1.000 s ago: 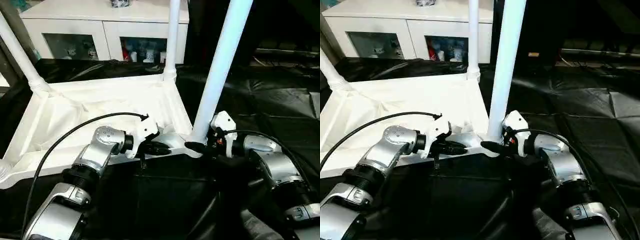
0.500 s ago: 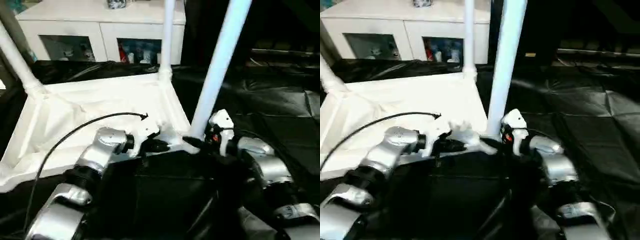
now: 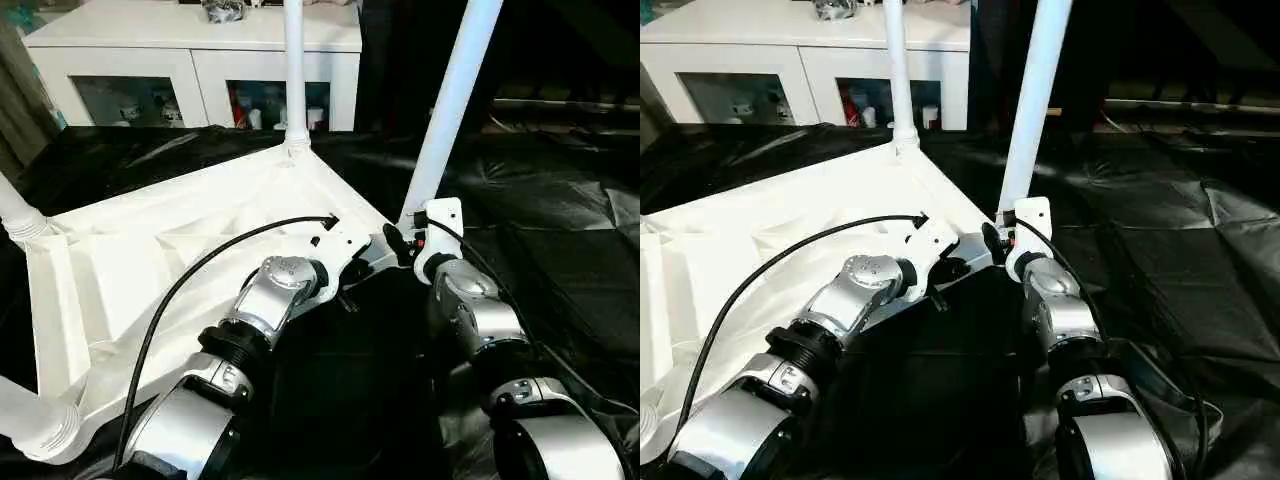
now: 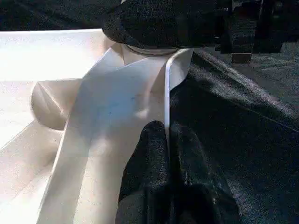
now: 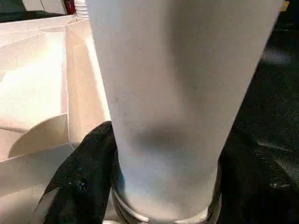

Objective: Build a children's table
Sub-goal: Rotate leg to tighten

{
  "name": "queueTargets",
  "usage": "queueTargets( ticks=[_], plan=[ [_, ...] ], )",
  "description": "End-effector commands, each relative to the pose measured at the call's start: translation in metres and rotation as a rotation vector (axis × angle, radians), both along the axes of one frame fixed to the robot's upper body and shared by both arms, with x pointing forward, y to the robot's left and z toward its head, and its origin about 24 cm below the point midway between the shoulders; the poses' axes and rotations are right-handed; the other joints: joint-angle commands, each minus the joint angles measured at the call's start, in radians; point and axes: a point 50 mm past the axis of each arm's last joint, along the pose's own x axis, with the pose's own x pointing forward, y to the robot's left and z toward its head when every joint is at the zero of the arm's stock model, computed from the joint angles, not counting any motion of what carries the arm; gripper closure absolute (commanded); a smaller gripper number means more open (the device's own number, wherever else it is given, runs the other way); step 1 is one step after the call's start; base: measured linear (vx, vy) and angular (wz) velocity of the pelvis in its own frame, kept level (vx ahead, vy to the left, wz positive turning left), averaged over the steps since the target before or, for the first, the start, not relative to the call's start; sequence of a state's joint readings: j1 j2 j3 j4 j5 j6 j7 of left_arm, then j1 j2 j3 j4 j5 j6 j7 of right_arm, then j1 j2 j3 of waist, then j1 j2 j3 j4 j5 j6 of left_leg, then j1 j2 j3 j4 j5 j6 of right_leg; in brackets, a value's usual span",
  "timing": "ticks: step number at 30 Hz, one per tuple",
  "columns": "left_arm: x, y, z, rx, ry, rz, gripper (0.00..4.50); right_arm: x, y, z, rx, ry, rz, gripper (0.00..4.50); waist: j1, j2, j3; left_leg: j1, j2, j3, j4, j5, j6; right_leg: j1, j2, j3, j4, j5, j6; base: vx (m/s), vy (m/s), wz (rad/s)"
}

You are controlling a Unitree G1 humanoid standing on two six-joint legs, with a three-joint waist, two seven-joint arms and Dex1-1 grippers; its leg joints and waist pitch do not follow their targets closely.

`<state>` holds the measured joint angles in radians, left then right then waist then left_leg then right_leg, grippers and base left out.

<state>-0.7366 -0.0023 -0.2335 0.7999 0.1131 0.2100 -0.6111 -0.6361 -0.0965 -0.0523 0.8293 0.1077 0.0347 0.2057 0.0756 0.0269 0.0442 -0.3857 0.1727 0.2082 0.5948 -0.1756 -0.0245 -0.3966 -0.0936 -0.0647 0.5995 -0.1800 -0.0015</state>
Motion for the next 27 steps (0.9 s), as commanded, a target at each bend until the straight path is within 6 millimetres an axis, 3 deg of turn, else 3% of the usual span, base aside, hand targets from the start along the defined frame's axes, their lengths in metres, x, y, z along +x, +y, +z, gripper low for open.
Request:
queueTargets(
  ticks=[1, 4, 5, 10, 16, 17, 21, 24, 27],
  plan=[
    [0.004, 0.001, 0.007, -0.028, -0.062, 0.001, 4.5, -0.003, 0.013, -0.007, 0.04, 0.027, 0.067, 1.09, -0.004, -0.014, -0.059, 0.023, 0.057, -0.034, -0.077, -0.266, 0.036, 0.034, -0.067, 0.041, -0.086, -0.282, -0.2, 0.0, 0.0, 0.0],
    [0.006, 0.012, 0.008, -0.02, -0.073, -0.004, 4.5, -0.001, 0.005, 0.003, 0.026, -0.006, 0.121, 0.93, -0.009, -0.017, -0.058, 0.021, 0.056, -0.036, -0.079, -0.283, 0.033, 0.035, -0.067, 0.04, -0.089, -0.311, -0.19, 0.0, 0.0, 0.0],
    [0.006, 0.016, 0.008, -0.017, -0.08, -0.01, 4.5, -0.001, 0.002, 0.006, 0.023, -0.013, 0.149, 0.84, -0.012, -0.025, -0.059, 0.019, 0.056, -0.034, -0.079, -0.279, 0.04, 0.037, -0.065, 0.04, -0.088, -0.308, -0.188, 0.0, 0.0, 0.0],
    [0.004, 0.038, 0.012, -0.024, -0.086, -0.107, 4.5, -0.01, -0.026, 0.025, -0.04, -0.02, 0.408, 0.84, -0.005, -0.023, -0.061, 0.015, 0.057, -0.034, -0.073, -0.228, 0.074, 0.043, -0.066, 0.04, -0.083, -0.26, -0.189, 0.0, 0.0, 0.0],
    [-0.009, 0.048, 0.016, -0.069, -0.04, -0.305, 4.5, -0.028, -0.042, 0.035, -0.106, -0.004, 0.658, 0.84, 0.003, -0.019, -0.065, 0.011, 0.063, -0.029, -0.064, -0.146, 0.115, 0.043, -0.062, 0.038, -0.06, -0.114, -0.257, 0.0, 0.0, 0.0],
    [-0.011, 0.049, 0.016, -0.078, -0.028, -0.33, 4.5, -0.031, -0.043, 0.035, -0.103, 0.007, 0.691, 0.84, 0.008, -0.017, -0.066, 0.017, 0.063, -0.026, -0.062, -0.15, 0.115, 0.039, -0.062, 0.039, -0.059, -0.105, -0.269, 0.0, 0.0, 0.0],
    [-0.019, 0.052, 0.017, -0.098, 0.022, -0.413, 4.5, -0.043, -0.04, 0.034, -0.088, 0.07, 0.823, 0.84, 0.023, -0.017, -0.065, 0.02, 0.069, -0.026, -0.064, -0.161, 0.112, 0.038, -0.062, 0.04, -0.056, -0.101, -0.28, 0.0, 0.0, 0.0],
    [-0.021, 0.053, 0.017, -0.101, 0.034, -0.434, 4.5, -0.049, -0.037, 0.032, -0.086, 0.099, 0.885, 0.84, 0.029, -0.016, -0.062, 0.021, 0.069, -0.026, -0.066, -0.18, 0.097, 0.035, -0.063, 0.041, -0.06, -0.144, -0.267, 0.0, 0.0, 0.0],
    [-0.023, 0.053, 0.018, -0.106, 0.04, -0.449, 4.5, -0.05, -0.034, 0.027, -0.114, 0.114, 0.91, 0.84, 0.033, -0.018, -0.059, 0.022, 0.069, -0.029, -0.071, -0.21, 0.061, 0.034, -0.069, 0.043, -0.068, -0.218, -0.244, 0.0, 0.0, 0.0]
  ],
)
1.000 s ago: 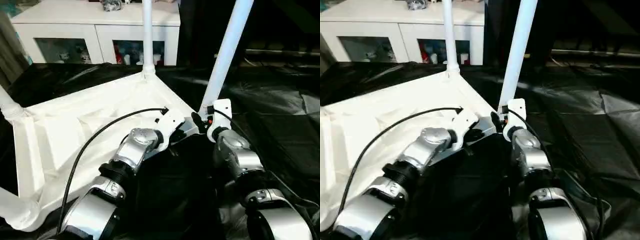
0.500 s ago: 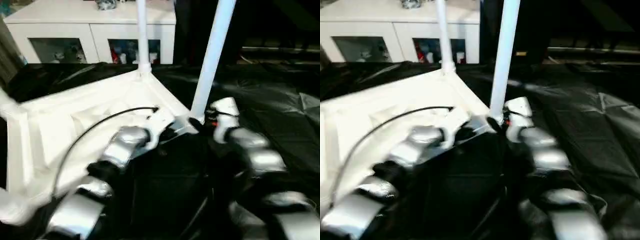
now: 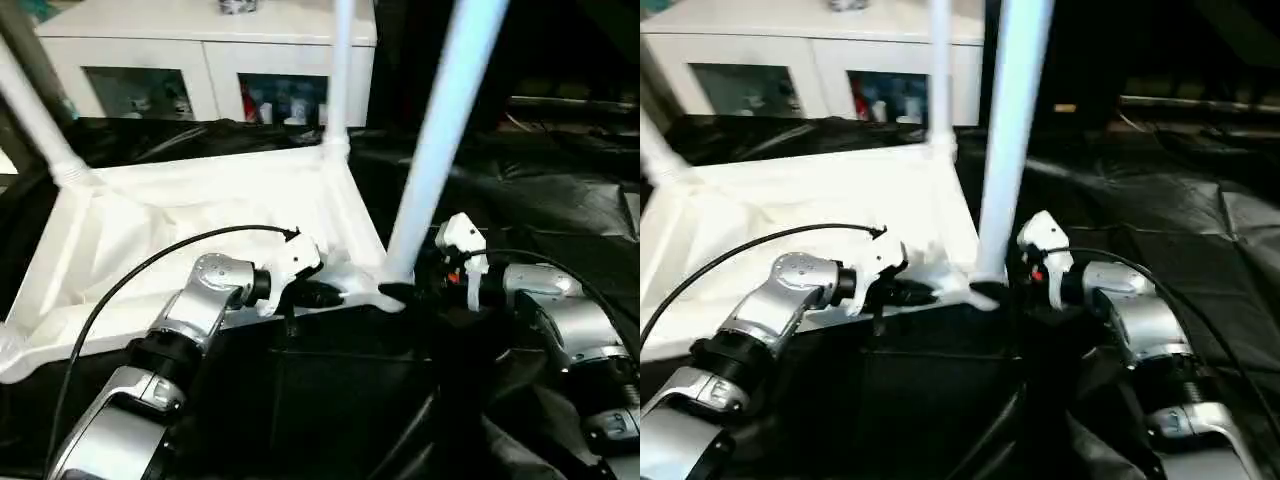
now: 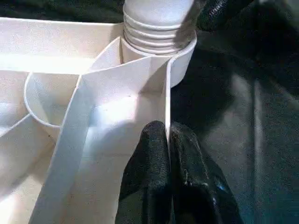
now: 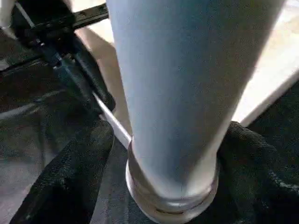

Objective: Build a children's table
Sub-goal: Rotate leg to tighten

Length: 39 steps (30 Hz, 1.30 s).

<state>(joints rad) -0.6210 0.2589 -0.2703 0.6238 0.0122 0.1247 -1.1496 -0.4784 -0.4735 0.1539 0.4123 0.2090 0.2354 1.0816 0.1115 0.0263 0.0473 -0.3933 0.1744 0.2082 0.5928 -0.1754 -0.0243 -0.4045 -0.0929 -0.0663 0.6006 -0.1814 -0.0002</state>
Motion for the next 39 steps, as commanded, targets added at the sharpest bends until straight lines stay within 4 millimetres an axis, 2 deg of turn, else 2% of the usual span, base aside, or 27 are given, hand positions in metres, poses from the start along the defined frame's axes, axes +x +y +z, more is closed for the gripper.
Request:
queueTargets(
  ticks=[1, 4, 8, 9, 17, 30, 35, 38, 39],
  plan=[
    [0.0, -0.012, 0.014, -0.089, -0.035, -0.048, 4.5, -0.002, 0.007, -0.007, -0.023, 0.015, 0.038, 0.84, -0.003, -0.017, -0.062, 0.029, 0.067, -0.029, -0.07, -0.211, 0.057, 0.041, -0.07, 0.045, -0.069, -0.222, -0.243, 0.0, 0.0, 0.0],
    [0.0, -0.012, 0.014, -0.082, -0.041, -0.047, 4.5, 0.0, 0.006, -0.007, -0.028, 0.014, 0.025, 0.84, -0.003, -0.019, -0.064, 0.03, 0.066, -0.029, -0.069, -0.207, 0.05, 0.041, -0.069, 0.045, -0.069, -0.217, -0.237, 0.0, 0.0, 0.0],
    [0.0, -0.011, 0.014, -0.079, -0.042, -0.046, 4.5, 0.001, 0.006, -0.008, -0.052, 0.021, 0.023, 1.21, -0.002, -0.021, -0.067, 0.027, 0.064, -0.028, -0.065, -0.163, 0.068, 0.044, -0.068, 0.044, -0.062, -0.162, -0.243, 0.0, 0.0, 0.0],
    [-0.001, -0.011, 0.014, -0.079, -0.042, -0.045, 4.5, 0.0, 0.005, -0.008, -0.059, 0.021, 0.025, 1.21, -0.002, -0.025, -0.067, 0.026, 0.064, -0.027, -0.064, -0.156, 0.074, 0.045, -0.067, 0.044, -0.061, -0.154, -0.246, 0.0, 0.0, 0.0],
    [-0.001, -0.01, 0.014, -0.081, -0.04, -0.036, 4.5, 0.0, 0.004, -0.012, -0.091, 0.02, 0.033, 1.83, -0.001, -0.024, -0.067, 0.026, 0.064, -0.028, -0.062, -0.152, 0.079, 0.045, -0.068, 0.044, -0.061, -0.168, -0.242, 0.0, 0.0, 0.0],
    [-0.001, -0.009, 0.013, -0.076, -0.032, -0.03, 4.5, -0.004, 0.005, -0.022, -0.088, 0.039, 0.028, 1.92, -0.002, -0.023, -0.068, 0.026, 0.063, -0.027, -0.06, -0.146, 0.087, 0.045, -0.066, 0.043, -0.06, -0.162, -0.245, 0.0, 0.0, 0.0],
    [0.003, -0.01, 0.011, -0.072, -0.044, 0.022, 4.5, 0.001, 0.004, -0.028, -0.021, 0.057, -0.114, 1.92, -0.005, -0.021, -0.067, 0.027, 0.063, -0.028, -0.062, -0.163, 0.078, 0.043, -0.066, 0.043, -0.062, -0.173, -0.244, 0.0, 0.0, 0.0],
    [0.006, -0.012, 0.01, -0.064, -0.052, 0.053, 4.5, 0.004, 0.003, -0.032, -0.005, 0.069, -0.173, 1.93, -0.013, -0.019, -0.063, 0.03, 0.063, -0.031, -0.068, -0.213, 0.049, 0.041, -0.067, 0.043, -0.07, -0.235, -0.235, 0.0, 0.0, 0.0],
    [0.012, -0.015, 0.008, -0.055, -0.069, 0.137, 4.5, 0.008, 0.003, -0.038, 0.005, 0.089, -0.273, 1.93, -0.015, -0.021, -0.062, 0.029, 0.061, -0.031, -0.068, -0.225, 0.044, 0.042, -0.066, 0.043, -0.071, -0.249, -0.231, 0.0, 0.0, 0.0]
  ],
)
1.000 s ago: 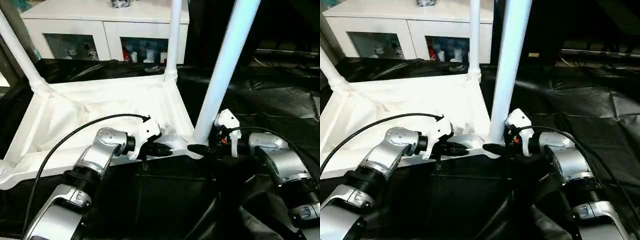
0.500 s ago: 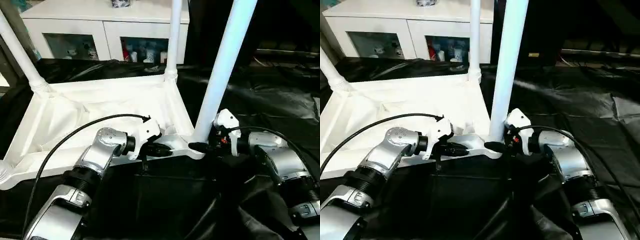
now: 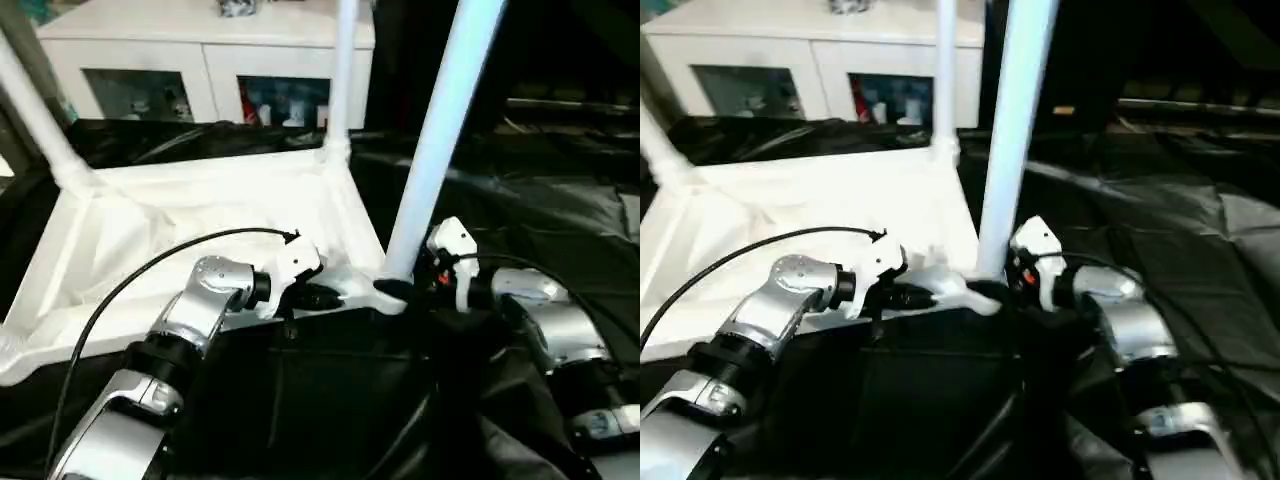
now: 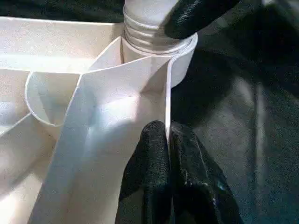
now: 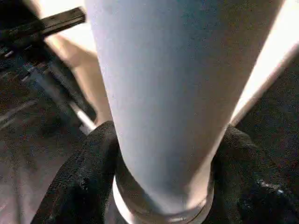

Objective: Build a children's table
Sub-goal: Rotate leg to tighten

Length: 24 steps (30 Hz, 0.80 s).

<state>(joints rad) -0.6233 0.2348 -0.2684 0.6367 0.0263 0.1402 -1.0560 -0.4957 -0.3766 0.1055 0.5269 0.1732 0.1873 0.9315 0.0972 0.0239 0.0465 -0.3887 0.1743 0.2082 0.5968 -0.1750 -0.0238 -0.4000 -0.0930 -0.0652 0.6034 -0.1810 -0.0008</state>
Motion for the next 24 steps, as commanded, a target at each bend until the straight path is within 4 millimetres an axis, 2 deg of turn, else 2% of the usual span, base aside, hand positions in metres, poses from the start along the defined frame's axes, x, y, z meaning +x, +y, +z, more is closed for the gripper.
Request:
queueTargets(
  ticks=[1, 2, 3, 4, 5, 6, 7, 8, 10, 11, 13, 15, 17, 18, 20, 22, 23, 24],
  plan=[
    [0.016, -0.015, 0.01, -0.061, -0.059, 0.15, 4.5, 0.001, -0.002, -0.029, -0.008, 0.122, -0.216, 1.93, -0.007, -0.017, -0.058, 0.027, 0.059, -0.032, -0.075, -0.249, 0.032, 0.035, -0.067, 0.042, -0.08, -0.285, -0.224, 0.0, 0.0, 0.0],
    [0.021, -0.021, 0.008, -0.055, -0.062, 0.236, 4.5, 0.005, 0.0, -0.035, 0.002, 0.137, -0.332, 1.93, -0.018, -0.013, -0.05, 0.038, 0.057, -0.031, -0.077, -0.31, 0.002, 0.024, -0.065, 0.042, -0.091, -0.372, -0.213, 0.0, 0.0, 0.0],
    [0.026, -0.027, 0.008, -0.048, -0.067, 0.314, 4.5, 0.008, 0.001, -0.04, -0.001, 0.148, -0.432, 1.95, -0.018, -0.018, -0.057, 0.041, 0.057, -0.04, -0.078, -0.33, -0.021, 0.034, -0.072, 0.039, -0.094, -0.424, -0.193, 0.0, 0.0, 0.0],
    [0.028, -0.033, 0.007, -0.049, -0.061, 0.361, 4.5, 0.011, 0.002, -0.043, -0.011, 0.151, -0.517, 1.99, -0.021, -0.018, -0.056, 0.036, 0.057, -0.039, -0.08, -0.322, -0.021, 0.035, -0.07, 0.04, -0.095, -0.417, -0.186, 0.0, 0.0, 0.0],
    [0.029, -0.048, 0.009, -0.07, -0.05, 0.415, 4.5, 0.016, 0.006, -0.047, -0.003, 0.167, -0.653, 1.99, -0.023, -0.014, -0.053, 0.042, 0.059, -0.039, -0.083, -0.333, -0.031, 0.025, -0.069, 0.042, -0.098, -0.42, -0.182, 0.0, 0.0, 0.0],
    [0.029, -0.048, 0.009, -0.07, -0.05, 0.415, 4.5, 0.016, 0.006, -0.047, -0.003, 0.167, -0.653, 2.03, -0.025, -0.012, -0.054, 0.042, 0.057, -0.04, -0.083, -0.34, -0.036, 0.026, -0.068, 0.041, -0.097, -0.421, -0.182, 0.0, 0.0, 0.0],
    [0.029, -0.053, 0.01, -0.08, -0.05, 0.427, 4.5, 0.017, 0.008, -0.047, 0.006, 0.174, -0.682, 2.03, -0.024, -0.016, -0.057, 0.04, 0.055, -0.04, -0.083, -0.336, -0.029, 0.031, -0.069, 0.04, -0.101, -0.406, -0.177, 0.0, 0.0, 0.0],
    [0.029, -0.059, 0.011, -0.097, -0.04, 0.431, 4.5, 0.019, 0.011, -0.047, 0.006, 0.172, -0.7, 2.03, -0.024, -0.016, -0.057, 0.039, 0.055, -0.038, -0.083, -0.332, -0.023, 0.031, -0.069, 0.04, -0.102, -0.395, -0.176, 0.0, 0.0, 0.0],
    [0.025, -0.082, 0.014, -0.118, -0.045, 0.405, 4.5, 0.026, 0.029, -0.042, 0.004, 0.148, -0.724, 2.03, -0.023, -0.016, -0.059, 0.036, 0.054, -0.037, -0.081, -0.306, -0.006, 0.031, -0.069, 0.042, -0.1, -0.35, -0.183, 0.0, 0.0, 0.0],
    [0.024, -0.083, 0.013, -0.111, -0.05, 0.396, 4.5, 0.027, 0.031, -0.041, 0.004, 0.143, -0.72, 2.03, -0.024, -0.012, -0.06, 0.032, 0.053, -0.036, -0.081, -0.296, -0.001, 0.034, -0.068, 0.041, -0.099, -0.336, -0.181, 0.0, 0.0, 0.0],
    [0.025, -0.083, 0.012, -0.078, -0.087, 0.384, 4.5, 0.029, 0.036, -0.039, -0.009, 0.128, -0.704, 2.03, -0.023, -0.013, -0.061, 0.031, 0.052, -0.035, -0.08, -0.283, 0.013, 0.036, -0.068, 0.041, -0.098, -0.319, -0.181, 0.0, 0.0, 0.0],
    [0.026, -0.081, 0.012, -0.065, -0.1, 0.386, 4.5, 0.031, 0.039, -0.037, -0.012, 0.115, -0.703, 2.03, -0.021, -0.009, -0.061, 0.031, 0.053, -0.035, -0.081, -0.278, 0.018, 0.037, -0.068, 0.041, -0.096, -0.31, -0.18, 0.0, 0.0, 0.0],
    [0.029, -0.073, 0.011, -0.04, -0.12, 0.39, 4.5, 0.035, 0.04, -0.032, 0.017, 0.084, -0.704, 2.03, -0.022, -0.013, -0.061, 0.03, 0.053, -0.036, -0.082, -0.286, 0.016, 0.036, -0.069, 0.04, -0.096, -0.316, -0.182, 0.0, 0.0, 0.0],
    [0.03, -0.071, 0.011, -0.033, -0.126, 0.389, 4.5, 0.035, 0.04, -0.03, 0.031, 0.078, -0.701, 1.5, -0.024, -0.016, -0.061, 0.029, 0.053, -0.035, -0.082, -0.292, 0.017, 0.037, -0.069, 0.04, -0.098, -0.325, -0.179, 0.0, 0.0, 0.0],
    [0.031, -0.066, 0.012, -0.042, -0.131, 0.381, 4.5, 0.037, 0.037, -0.025, 0.06, 0.055, -0.697, 1.37, -0.023, -0.013, -0.06, 0.03, 0.053, -0.036, -0.083, -0.296, 0.019, 0.035, -0.069, 0.04, -0.1, -0.34, -0.175, 0.0, 0.0, 0.0],
    [0.032, -0.061, 0.013, -0.05, -0.129, 0.383, 4.5, 0.038, 0.034, -0.021, 0.06, 0.031, -0.668, 1.37, -0.022, -0.015, -0.061, 0.026, 0.053, -0.036, -0.083, -0.286, 0.023, 0.039, -0.069, 0.04, -0.098, -0.333, -0.171, 0.0, 0.0, 0.0],
    [0.033, -0.053, 0.014, -0.051, -0.131, 0.367, 4.5, 0.038, 0.028, -0.013, 0.054, -0.001, -0.602, 1.03, -0.022, -0.015, -0.061, 0.026, 0.053, -0.035, -0.083, -0.28, 0.028, 0.038, -0.069, 0.04, -0.098, -0.324, -0.173, 0.0, 0.0, 0.0],
    [0.033, -0.051, 0.014, -0.05, -0.132, 0.365, 4.5, 0.038, 0.026, -0.012, 0.053, -0.004, -0.591, 0.94, -0.024, -0.016, -0.061, 0.023, 0.053, -0.035, -0.082, -0.273, 0.033, 0.041, -0.068, 0.039, -0.096, -0.315, -0.176, 0.0, 0.0, 0.0]
  ],
)
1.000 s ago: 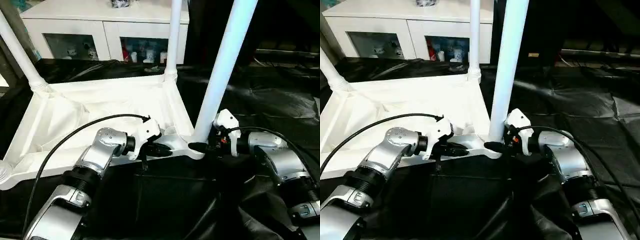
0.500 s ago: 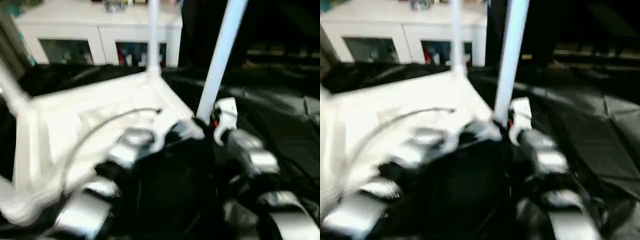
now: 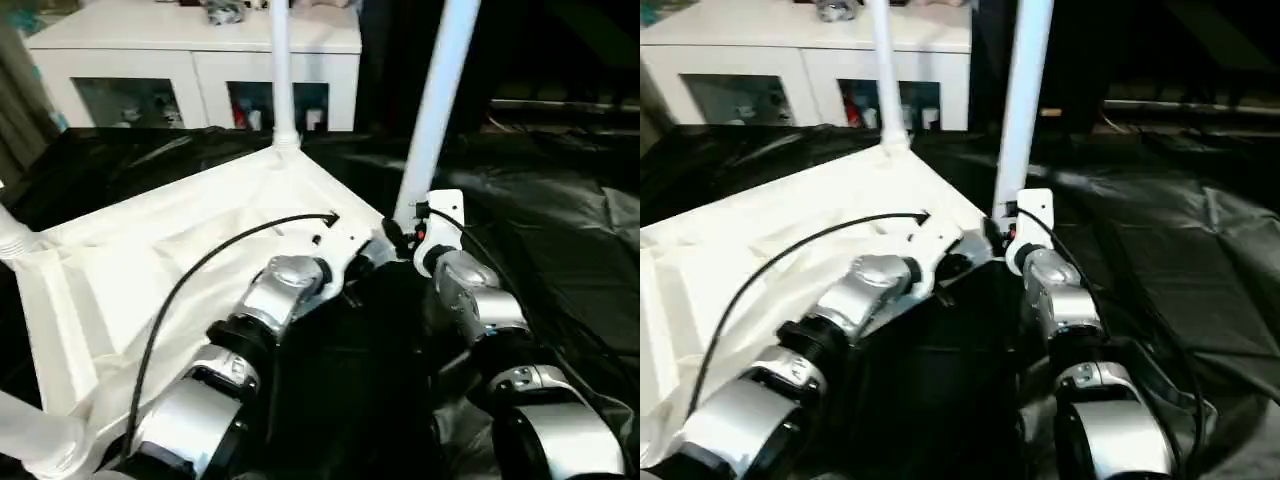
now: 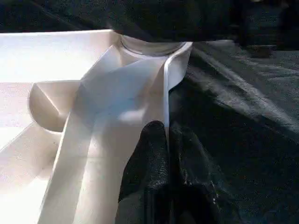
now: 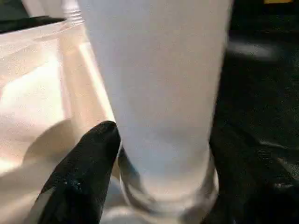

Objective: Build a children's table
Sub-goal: Rotate leg to tighten

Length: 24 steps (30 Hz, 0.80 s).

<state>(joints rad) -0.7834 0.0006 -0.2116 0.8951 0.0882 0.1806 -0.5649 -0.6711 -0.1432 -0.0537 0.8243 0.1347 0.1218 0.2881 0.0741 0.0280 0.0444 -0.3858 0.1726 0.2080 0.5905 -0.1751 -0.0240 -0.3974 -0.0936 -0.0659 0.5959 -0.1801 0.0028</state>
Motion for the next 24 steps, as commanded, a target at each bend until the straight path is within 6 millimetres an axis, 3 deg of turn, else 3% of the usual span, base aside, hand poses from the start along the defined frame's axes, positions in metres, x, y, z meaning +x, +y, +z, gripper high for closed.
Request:
queueTargets(
  ticks=[1, 3, 7, 12, 13, 17, 22, 23, 24],
  plan=[
    [0.007, 0.006, 0.016, -0.049, -0.079, -0.018, 4.5, -0.004, 0.0, -0.003, -0.006, 0.02, 0.075, 0.92, -0.001, -0.019, -0.06, 0.018, 0.054, -0.035, -0.075, -0.269, 0.037, 0.04, -0.068, 0.04, -0.087, -0.309, -0.181, 0.0, 0.0, 0.0],
    [0.007, 0.012, 0.017, -0.046, -0.097, -0.052, 4.5, -0.004, -0.008, 0.003, -0.002, 0.012, 0.133, 0.6, -0.003, -0.02, -0.064, 0.016, 0.054, -0.034, -0.07, -0.233, 0.053, 0.041, -0.068, 0.04, -0.083, -0.266, -0.197, 0.0, 0.0, 0.0],
    [-0.002, 0.023, 0.021, -0.103, -0.082, -0.227, 4.5, -0.019, -0.029, 0.015, -0.115, -0.02, 0.414, 0.6, 0.006, -0.021, -0.067, 0.01, 0.057, -0.03, -0.06, -0.155, 0.1, 0.046, -0.065, 0.038, -0.067, -0.144, -0.226, 0.0, 0.0, 0.0],
    [-0.013, 0.033, 0.02, -0.107, -0.035, -0.382, 4.5, -0.031, -0.037, 0.024, -0.116, -0.03, 0.575, 0.6, 0.022, -0.014, -0.071, 0.018, 0.065, -0.025, -0.054, -0.123, 0.132, 0.039, -0.063, 0.038, -0.05, -0.063, -0.282, 0.0, 0.0, 0.0],
    [-0.015, 0.035, 0.02, -0.109, -0.025, -0.408, 4.5, -0.033, -0.037, 0.025, -0.113, -0.026, 0.608, 0.6, 0.022, -0.01, -0.071, 0.018, 0.066, -0.025, -0.053, -0.121, 0.132, 0.039, -0.063, 0.038, -0.049, -0.056, -0.288, 0.0, 0.0, 0.0],
    [-0.023, 0.043, 0.021, -0.119, 0.018, -0.493, 4.5, -0.049, -0.031, 0.025, -0.094, 0.021, 0.789, 0.6, 0.035, -0.012, -0.066, 0.02, 0.07, -0.025, -0.058, -0.148, 0.123, 0.038, -0.063, 0.04, -0.053, -0.084, -0.284, 0.0, 0.0, 0.0],
    [-0.026, 0.045, 0.023, -0.132, 0.035, -0.524, 4.5, -0.055, -0.029, 0.02, -0.144, 0.051, 0.863, 0.6, 0.035, -0.012, -0.061, 0.023, 0.069, -0.027, -0.066, -0.218, 0.067, 0.034, -0.066, 0.042, -0.065, -0.202, -0.256, 0.0, 0.0, 0.0],
    [-0.026, 0.045, 0.024, -0.134, 0.035, -0.526, 4.5, -0.054, -0.029, 0.017, -0.166, 0.055, 0.86, 0.6, 0.033, -0.019, -0.061, 0.022, 0.068, -0.027, -0.067, -0.224, 0.059, 0.034, -0.067, 0.042, -0.067, -0.219, -0.249, 0.0, 0.0, 0.0],
    [-0.027, 0.045, 0.024, -0.134, 0.035, -0.528, 4.5, -0.051, -0.028, 0.015, -0.192, 0.056, 0.851, 0.6, 0.033, -0.016, -0.06, 0.022, 0.069, -0.029, -0.068, -0.226, 0.051, 0.033, -0.069, 0.043, -0.068, -0.233, -0.244, 0.0, 0.0, 0.0]
  ],
)
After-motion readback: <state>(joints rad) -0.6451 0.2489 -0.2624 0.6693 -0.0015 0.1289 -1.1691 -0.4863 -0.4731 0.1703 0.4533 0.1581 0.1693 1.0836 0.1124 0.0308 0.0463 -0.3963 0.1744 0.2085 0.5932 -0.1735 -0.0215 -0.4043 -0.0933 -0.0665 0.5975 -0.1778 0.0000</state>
